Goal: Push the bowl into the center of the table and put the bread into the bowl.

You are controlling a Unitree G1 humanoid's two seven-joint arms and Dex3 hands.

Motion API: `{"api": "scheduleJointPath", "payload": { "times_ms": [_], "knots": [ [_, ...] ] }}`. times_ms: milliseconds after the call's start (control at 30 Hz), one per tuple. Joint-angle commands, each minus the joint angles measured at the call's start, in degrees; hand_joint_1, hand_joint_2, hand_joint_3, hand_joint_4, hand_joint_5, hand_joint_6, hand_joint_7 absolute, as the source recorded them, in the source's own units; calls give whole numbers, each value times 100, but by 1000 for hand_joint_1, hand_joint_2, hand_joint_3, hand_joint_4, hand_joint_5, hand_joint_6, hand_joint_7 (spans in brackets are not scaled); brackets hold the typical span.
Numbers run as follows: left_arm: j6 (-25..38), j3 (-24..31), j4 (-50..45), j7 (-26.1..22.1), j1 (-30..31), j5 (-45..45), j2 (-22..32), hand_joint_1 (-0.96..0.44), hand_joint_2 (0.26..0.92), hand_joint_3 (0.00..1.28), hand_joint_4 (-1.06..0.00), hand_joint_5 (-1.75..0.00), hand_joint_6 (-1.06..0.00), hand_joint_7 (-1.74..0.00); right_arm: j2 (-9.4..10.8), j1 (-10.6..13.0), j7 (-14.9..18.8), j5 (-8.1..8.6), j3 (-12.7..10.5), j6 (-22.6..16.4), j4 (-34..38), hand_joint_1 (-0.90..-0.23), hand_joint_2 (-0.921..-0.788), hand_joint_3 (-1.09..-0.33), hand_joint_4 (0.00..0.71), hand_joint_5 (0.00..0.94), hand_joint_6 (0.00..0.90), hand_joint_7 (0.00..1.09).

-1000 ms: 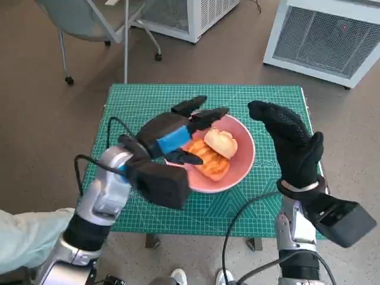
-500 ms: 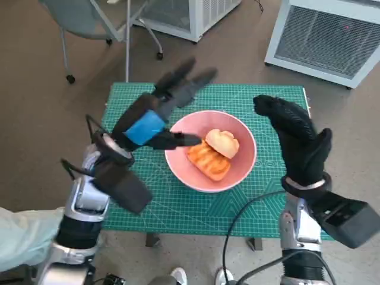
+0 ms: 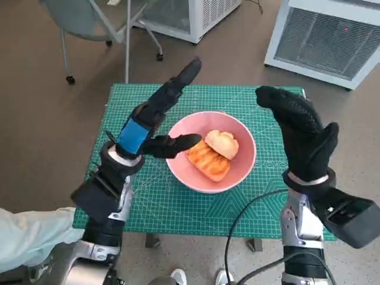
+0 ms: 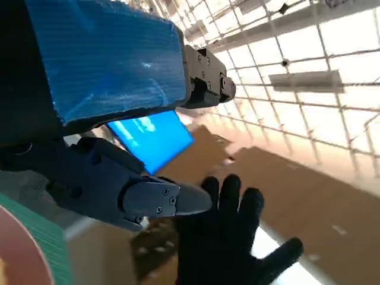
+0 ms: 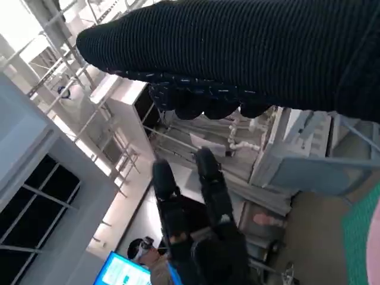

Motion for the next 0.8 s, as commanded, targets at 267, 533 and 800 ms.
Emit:
{"api": "scheduleJointPath", "payload": {
  "times_ms": [267, 533, 800],
  "knots": [
    [474, 141, -280, -458, 219, -576, -145, -606, 921, 463, -161, -10, -216, -62, -188, -60, -320, -380, 25, 146, -222, -613, -921, -675, 152, 0, -1, 512],
    [431, 213, -308, -460, 289, -513, -212, -593, 921, 462, -159, -7, -213, -69, -264, -91, -464, -549, 82, 200, -362, -617, -921, -687, 144, 0, -1, 518],
    [438, 246, -322, -457, 335, -459, -219, -590, 921, 464, -158, -6, -209, -73, -358, -191, -471, -539, 81, 321, -383, -617, -921, -692, 141, 0, -1, 520]
  ]
}}
